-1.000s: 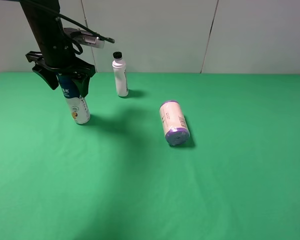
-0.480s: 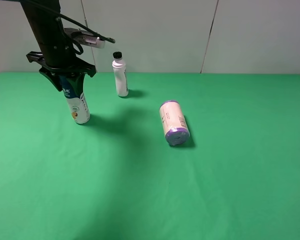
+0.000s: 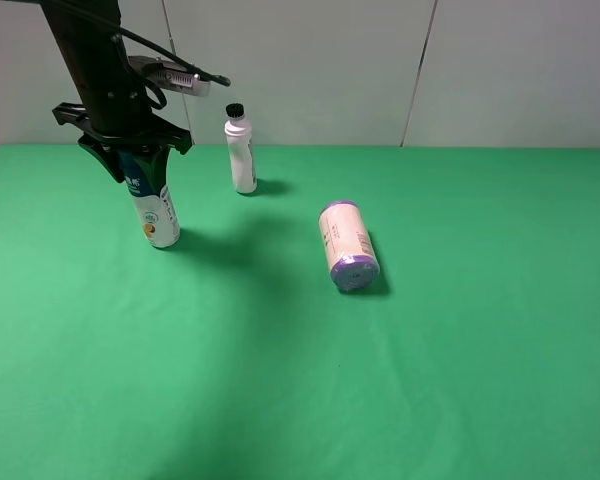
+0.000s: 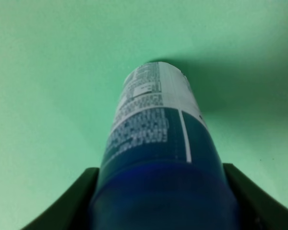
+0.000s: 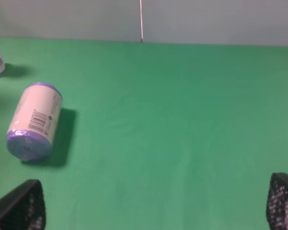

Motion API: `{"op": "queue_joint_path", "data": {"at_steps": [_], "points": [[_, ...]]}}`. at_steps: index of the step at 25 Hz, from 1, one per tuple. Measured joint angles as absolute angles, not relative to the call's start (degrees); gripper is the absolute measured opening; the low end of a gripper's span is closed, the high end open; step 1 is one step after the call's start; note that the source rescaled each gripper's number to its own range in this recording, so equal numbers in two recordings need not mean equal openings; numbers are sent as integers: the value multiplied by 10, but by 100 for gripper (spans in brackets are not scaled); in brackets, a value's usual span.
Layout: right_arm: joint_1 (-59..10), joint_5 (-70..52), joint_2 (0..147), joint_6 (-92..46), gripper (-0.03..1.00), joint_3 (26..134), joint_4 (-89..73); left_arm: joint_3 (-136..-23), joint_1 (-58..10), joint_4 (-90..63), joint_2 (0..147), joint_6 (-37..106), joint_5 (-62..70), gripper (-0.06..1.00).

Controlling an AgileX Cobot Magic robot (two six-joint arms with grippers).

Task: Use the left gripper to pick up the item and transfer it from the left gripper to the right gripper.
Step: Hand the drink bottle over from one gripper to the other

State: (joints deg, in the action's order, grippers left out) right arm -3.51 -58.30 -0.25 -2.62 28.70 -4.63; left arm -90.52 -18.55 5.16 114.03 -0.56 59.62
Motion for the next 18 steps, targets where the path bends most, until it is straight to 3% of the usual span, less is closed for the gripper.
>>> {"op": "queue_joint_path", "data": {"at_steps": [11,18], "points": [[-35,-583,-3,-26,100,287,-46,-932,-186,47,1086,-11,652,1],[-35,-583,-3,-26,100,287,-46,-932,-186,-33,1047,-7,654,1]]}}
